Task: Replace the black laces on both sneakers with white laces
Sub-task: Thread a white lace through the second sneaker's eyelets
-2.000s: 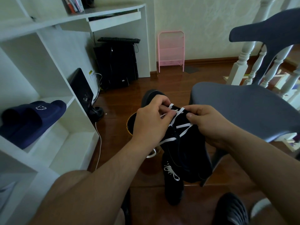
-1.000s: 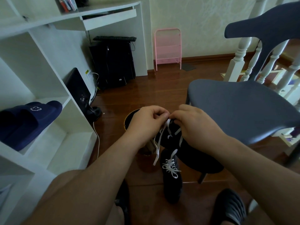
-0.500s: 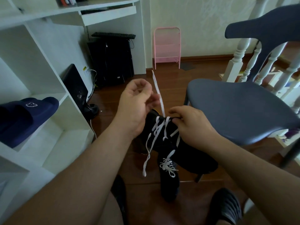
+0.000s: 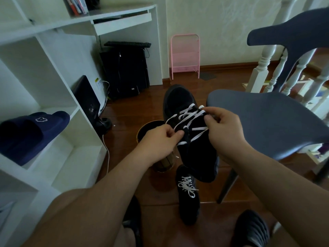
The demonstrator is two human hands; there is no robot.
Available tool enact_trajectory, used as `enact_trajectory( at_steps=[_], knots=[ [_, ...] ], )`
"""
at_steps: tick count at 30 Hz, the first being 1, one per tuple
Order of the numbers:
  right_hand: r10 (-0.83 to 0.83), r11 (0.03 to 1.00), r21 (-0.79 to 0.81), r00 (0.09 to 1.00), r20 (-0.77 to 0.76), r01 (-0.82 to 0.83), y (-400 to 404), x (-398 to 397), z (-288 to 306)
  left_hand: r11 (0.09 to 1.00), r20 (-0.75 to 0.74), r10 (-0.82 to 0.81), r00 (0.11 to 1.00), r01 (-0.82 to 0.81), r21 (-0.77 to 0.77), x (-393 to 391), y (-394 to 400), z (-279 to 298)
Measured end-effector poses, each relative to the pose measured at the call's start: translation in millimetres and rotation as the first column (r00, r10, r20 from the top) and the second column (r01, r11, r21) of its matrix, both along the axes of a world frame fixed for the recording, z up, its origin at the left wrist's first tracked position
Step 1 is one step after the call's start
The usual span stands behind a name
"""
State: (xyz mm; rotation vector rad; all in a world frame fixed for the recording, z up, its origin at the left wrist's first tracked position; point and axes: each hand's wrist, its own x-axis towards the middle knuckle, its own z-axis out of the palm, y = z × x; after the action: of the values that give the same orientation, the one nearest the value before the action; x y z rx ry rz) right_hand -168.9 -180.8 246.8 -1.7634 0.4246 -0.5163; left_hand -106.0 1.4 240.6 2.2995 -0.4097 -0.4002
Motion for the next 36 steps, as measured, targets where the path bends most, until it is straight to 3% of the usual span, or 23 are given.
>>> enact_trajectory(
  at_steps=[3, 6, 10, 12, 15, 20, 23, 28, 33, 36],
  knots=[
    [-0.033, 0.994, 0.106, 0.999, 0.001, 0.033, 5, 0, 0, 0.999, -0.084, 0.011, 0.996, -0.014, -0.030, -4, -8, -3],
    [-0.018, 0.997, 0.074, 1.000, -0.013, 0.019, 13, 1, -5, 1.000, -0.111, 0.018, 0.994, -0.020, -0.019, -7, -15, -5],
    [0.006, 1.000, 0.004, 1.000, 0.028, -0.006, 18, 3, -3, 0.990, 0.049, 0.066, 0.997, -0.060, -0.129, -9, -19, -7],
    [0.016, 0.994, 0.110, 0.999, 0.049, -0.022, 16, 3, 2, 0.967, 0.170, 0.153, 0.973, -0.112, -0.231, -10, -20, -3],
    [0.006, 0.893, 0.449, 0.998, 0.059, -0.032, 10, 6, 11, 0.936, 0.253, 0.234, 0.939, -0.148, -0.319, -7, -18, -3],
    [0.120, 0.757, 0.650, 0.992, -0.038, -0.066, -2, 7, 19, 0.955, 0.435, 0.242, 0.868, -0.133, -0.266, -8, -18, -7],
    [0.160, 0.695, 0.715, 0.985, -0.056, -0.072, -6, 8, 23, 0.970, 0.560, 0.239, 0.793, -0.175, -0.166, -7, -19, -5],
    [0.197, 0.588, 0.807, 0.977, -0.083, -0.050, -16, 10, 28, 0.973, 0.659, 0.227, 0.717, -0.148, -0.174, -7, -20, -4],
    [0.281, 0.600, 0.793, 0.956, -0.084, -0.107, -19, 10, 31, 0.968, 0.644, 0.250, 0.723, -0.175, -0.179, -4, -18, -9],
    [0.222, 0.503, 0.853, 0.975, 0.024, -0.136, -17, 12, 33, 0.955, 0.579, 0.297, 0.759, -0.224, -0.197, -1, -16, -9]
  ],
)
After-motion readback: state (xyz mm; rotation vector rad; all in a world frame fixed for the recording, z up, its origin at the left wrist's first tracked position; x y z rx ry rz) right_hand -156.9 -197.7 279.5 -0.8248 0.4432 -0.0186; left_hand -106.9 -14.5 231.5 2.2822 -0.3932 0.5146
